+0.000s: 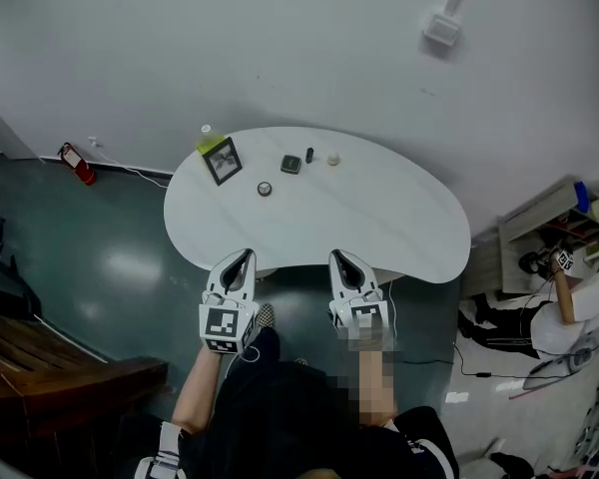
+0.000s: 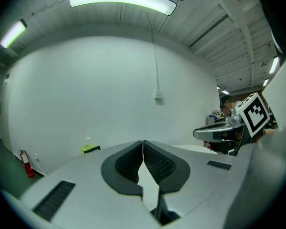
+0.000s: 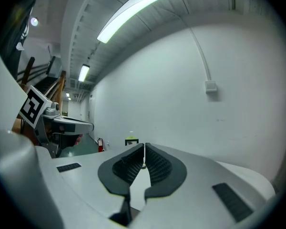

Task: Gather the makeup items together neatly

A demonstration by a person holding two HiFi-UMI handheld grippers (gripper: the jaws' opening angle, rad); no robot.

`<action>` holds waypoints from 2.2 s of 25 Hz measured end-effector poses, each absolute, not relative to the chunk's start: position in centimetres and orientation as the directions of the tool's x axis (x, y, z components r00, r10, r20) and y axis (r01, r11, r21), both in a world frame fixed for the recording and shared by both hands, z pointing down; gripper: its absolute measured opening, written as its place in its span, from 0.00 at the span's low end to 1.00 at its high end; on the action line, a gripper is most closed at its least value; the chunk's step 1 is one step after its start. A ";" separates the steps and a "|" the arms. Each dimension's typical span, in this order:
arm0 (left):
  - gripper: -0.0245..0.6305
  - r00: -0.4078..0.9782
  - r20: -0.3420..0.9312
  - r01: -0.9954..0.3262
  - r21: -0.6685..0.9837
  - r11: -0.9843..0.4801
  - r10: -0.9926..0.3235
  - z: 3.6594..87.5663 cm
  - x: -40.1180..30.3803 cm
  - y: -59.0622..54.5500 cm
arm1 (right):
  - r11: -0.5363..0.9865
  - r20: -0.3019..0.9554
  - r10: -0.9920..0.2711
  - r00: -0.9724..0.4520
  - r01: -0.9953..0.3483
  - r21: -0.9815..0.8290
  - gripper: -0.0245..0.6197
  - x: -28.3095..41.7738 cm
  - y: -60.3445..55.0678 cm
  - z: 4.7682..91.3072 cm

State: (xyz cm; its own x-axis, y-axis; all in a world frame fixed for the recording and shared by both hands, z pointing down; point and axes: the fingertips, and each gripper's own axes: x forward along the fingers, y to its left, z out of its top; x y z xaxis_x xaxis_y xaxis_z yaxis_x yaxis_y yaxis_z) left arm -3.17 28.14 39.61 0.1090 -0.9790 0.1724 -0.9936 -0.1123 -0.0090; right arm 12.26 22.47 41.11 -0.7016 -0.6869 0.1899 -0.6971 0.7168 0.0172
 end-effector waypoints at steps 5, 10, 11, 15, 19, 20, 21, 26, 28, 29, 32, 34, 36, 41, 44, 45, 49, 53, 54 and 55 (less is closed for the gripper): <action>0.07 0.108 0.190 -0.994 0.015 -0.107 -0.976 40.2 -7.9 23.8 | 0.724 0.218 -0.676 -0.704 -0.689 0.024 0.09 7.4 18.0 41.2; 0.07 0.114 0.212 -0.993 0.033 -0.109 -0.971 41.6 -11.9 20.4 | 0.725 0.258 -0.672 -0.694 -0.687 0.039 0.09 3.0 14.4 42.4; 0.07 0.117 0.217 -0.993 0.038 -0.111 -0.969 41.9 -12.6 19.7 | 0.723 0.269 -0.673 -0.689 -0.689 0.042 0.09 2.3 13.7 42.8; 0.07 0.131 0.234 -0.991 0.053 -0.122 -0.963 42.7 -15.1 17.6 | 0.717 0.293 -0.673 -0.679 -0.696 0.033 0.09 -0.1 11.6 43.6; 0.07 0.141 0.250 -0.990 0.061 -0.129 -0.958 43.6 -16.6 15.9 | 0.717 0.316 -0.667 -0.675 -0.697 0.024 0.09 -1.9 9.8 44.5; 0.07 0.142 0.253 -0.989 0.065 -0.129 -0.957 43.9 -17.0 15.5 | 0.720 0.320 -0.662 -0.677 -0.693 0.023 0.09 -2.4 9.4 44.8; 0.07 0.141 0.258 -0.989 0.069 -0.128 -0.956 44.2 -17.2 15.1 | 0.724 0.324 -0.657 -0.681 -0.689 0.021 0.09 -2.8 9.0 45.0; 0.07 0.135 0.286 -0.990 0.083 -0.116 -0.949 45.7 -17.8 13.4 | 0.749 0.346 -0.625 -0.700 -0.662 0.012 0.09 -4.6 6.9 46.5; 0.07 0.125 0.297 -0.991 0.092 -0.102 -0.947 46.4 -17.9 12.7 | 0.765 0.355 -0.605 -0.713 -0.644 0.011 0.09 -5.2 6.0 47.2; 0.07 0.116 0.303 -0.991 0.098 -0.091 -0.946 46.7 -18.1 12.4 | 0.774 0.361 -0.593 -0.720 -0.633 0.007 0.09 -5.5 5.6 47.5; 0.07 0.084 0.329 -0.993 0.107 -0.051 -0.941 48.0 -18.4 11.5 | 0.803 0.385 -0.548 -0.742 -0.596 -0.006 0.09 -6.5 4.3 48.9; 0.07 0.061 0.350 -0.994 0.105 -0.025 -0.935 49.2 -18.5 10.8 | 0.821 0.404 -0.517 -0.755 -0.571 -0.015 0.09 -7.0 3.4 50.2; 0.07 0.040 0.372 -0.994 0.110 0.001 -0.927 50.5 -18.5 10.3 | 0.837 0.425 -0.485 -0.764 -0.547 -0.030 0.09 -7.5 2.5 51.6; 0.07 -0.005 0.426 -0.989 0.133 0.069 -0.904 53.8 -18.4 9.4 | 0.867 0.484 -0.400 -0.778 -0.492 -0.074 0.09 -8.2 1.3 55.5; 0.07 -0.014 0.453 -0.986 0.142 0.088 -0.892 56.0 -18.5 8.7 | 0.876 0.519 -0.367 -0.772 -0.474 -0.084 0.09 -8.4 0.7 58.2; 0.07 -0.017 0.461 -0.985 0.145 0.095 -0.887 56.7 -18.6 8.6 | 0.879 0.531 -0.357 -0.769 -0.468 -0.088 0.09 -8.5 0.5 59.1; 0.07 -0.033 0.495 -0.979 0.157 0.127 -0.868 59.4 -19.0 8.3 | 0.887 0.570 -0.321 -0.757 -0.451 -0.100 0.09 -8.7 -0.1 62.4; 0.07 -0.046 0.515 -0.973 0.170 0.155 -0.856 60.9 -19.3 8.2 | 0.894 0.591 -0.293 -0.752 -0.434 -0.108 0.09 -9.3 -0.6 64.7; 0.07 -0.048 0.519 -0.973 0.170 0.158 -0.854 61.1 -19.4 8.3 | 0.897 0.591 -0.287 -0.754 -0.428 -0.110 0.09 -9.6 -0.7 65.1; 0.07 -0.050 0.522 -0.972 0.171 0.161 -0.851 61.3 -19.5 8.3 | 0.899 0.591 -0.282 -0.755 -0.423 -0.111 0.09 -9.9 -0.9 65.4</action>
State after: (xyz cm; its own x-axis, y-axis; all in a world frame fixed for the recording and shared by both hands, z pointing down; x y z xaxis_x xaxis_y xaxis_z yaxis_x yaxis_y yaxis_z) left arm -19.52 8.28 61.31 -0.0496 -0.8514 0.5221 -0.9721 0.1612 0.1706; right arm -9.95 -0.93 65.39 -0.7554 -0.2825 0.5913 -0.4229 0.8994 -0.1106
